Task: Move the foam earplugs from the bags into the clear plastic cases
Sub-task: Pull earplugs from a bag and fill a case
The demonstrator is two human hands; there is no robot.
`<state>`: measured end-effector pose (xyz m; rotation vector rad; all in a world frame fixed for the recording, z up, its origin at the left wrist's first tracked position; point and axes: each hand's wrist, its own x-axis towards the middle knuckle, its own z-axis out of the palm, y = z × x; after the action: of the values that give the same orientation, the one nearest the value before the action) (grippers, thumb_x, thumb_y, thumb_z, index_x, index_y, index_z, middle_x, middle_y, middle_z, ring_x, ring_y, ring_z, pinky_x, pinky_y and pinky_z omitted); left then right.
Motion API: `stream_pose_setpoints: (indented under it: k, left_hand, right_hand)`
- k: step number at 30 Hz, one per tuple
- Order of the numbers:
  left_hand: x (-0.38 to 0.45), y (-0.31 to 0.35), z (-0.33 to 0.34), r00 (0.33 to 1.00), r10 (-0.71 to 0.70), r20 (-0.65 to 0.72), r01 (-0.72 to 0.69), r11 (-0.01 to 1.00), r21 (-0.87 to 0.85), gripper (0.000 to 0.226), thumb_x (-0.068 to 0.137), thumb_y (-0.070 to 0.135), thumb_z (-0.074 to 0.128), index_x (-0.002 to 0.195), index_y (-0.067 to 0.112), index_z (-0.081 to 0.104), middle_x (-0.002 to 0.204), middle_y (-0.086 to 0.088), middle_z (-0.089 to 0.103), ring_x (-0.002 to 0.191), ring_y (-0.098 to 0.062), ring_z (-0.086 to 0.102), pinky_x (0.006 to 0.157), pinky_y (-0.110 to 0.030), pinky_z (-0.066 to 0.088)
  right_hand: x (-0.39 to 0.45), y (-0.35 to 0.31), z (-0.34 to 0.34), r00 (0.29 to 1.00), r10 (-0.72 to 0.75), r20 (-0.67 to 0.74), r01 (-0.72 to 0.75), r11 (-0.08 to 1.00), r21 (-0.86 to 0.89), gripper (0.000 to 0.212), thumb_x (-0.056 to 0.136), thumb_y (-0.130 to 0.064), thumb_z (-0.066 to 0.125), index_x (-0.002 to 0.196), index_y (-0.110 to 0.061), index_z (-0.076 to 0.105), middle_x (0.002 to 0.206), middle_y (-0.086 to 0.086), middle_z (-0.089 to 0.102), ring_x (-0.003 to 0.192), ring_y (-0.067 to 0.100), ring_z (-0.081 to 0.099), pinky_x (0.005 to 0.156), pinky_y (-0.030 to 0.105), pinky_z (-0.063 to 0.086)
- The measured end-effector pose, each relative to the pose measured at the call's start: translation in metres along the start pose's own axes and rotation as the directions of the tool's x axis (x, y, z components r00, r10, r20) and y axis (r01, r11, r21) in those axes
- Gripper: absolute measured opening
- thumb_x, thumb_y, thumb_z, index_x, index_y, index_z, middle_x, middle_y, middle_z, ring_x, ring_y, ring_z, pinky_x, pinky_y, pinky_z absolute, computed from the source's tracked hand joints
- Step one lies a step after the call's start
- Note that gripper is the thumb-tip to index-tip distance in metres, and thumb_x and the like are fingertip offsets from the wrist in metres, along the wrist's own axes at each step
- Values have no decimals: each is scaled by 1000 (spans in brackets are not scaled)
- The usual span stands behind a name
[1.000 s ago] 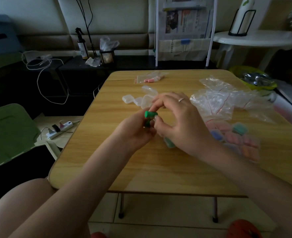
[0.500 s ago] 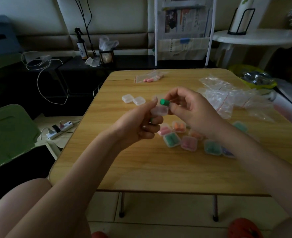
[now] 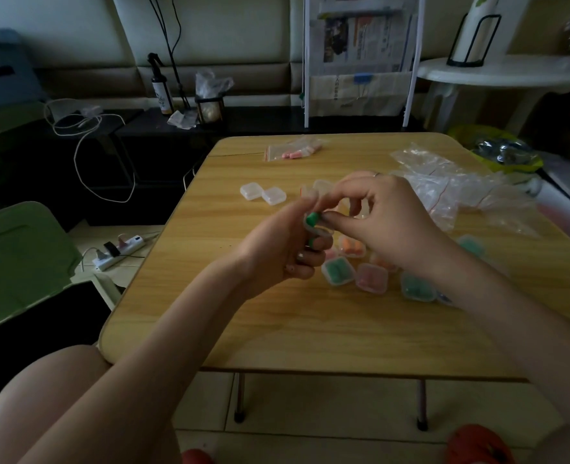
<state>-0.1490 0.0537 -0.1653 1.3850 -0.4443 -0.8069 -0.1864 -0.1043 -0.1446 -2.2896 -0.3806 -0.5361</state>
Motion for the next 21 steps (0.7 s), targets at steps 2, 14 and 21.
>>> stream_pose_setpoints:
  k: [2,14,21]
  left_hand:
    - [0,-2,2,1000,2,5,-2,1000,-14,23,99,33,36,82,19,43,66,4,34,54,-7,24,49,-22,12]
    - [13,-9,0,976,43,-215,-129,906,-402,29,96,24,30,96,4,52,74,-6,50,65,-16,51,64,-25,48]
    - [8,-3,3,991,63,-120,-119,832,-542,39,98,23,27,107,-1,57,89,-14,69,86,-23,68,80,-31,52]
  right_hand:
    - [1,-2,-2,1000,18,10,-18,1000,-23,32,78,-10,73,81,-40,61,85,-10,61,69,15,50,57,17,42]
    - [-8,2,12,987,-99,-130,90,993,-75,10,79,-21,71,87,-16,67,91,-10,51,76,1,44,67,8,35]
    - [-11,12,22,968,-244,-68,205,914,-350,19,74,-15,77,92,-13,72,95,-2,62,93,20,55,76,43,48]
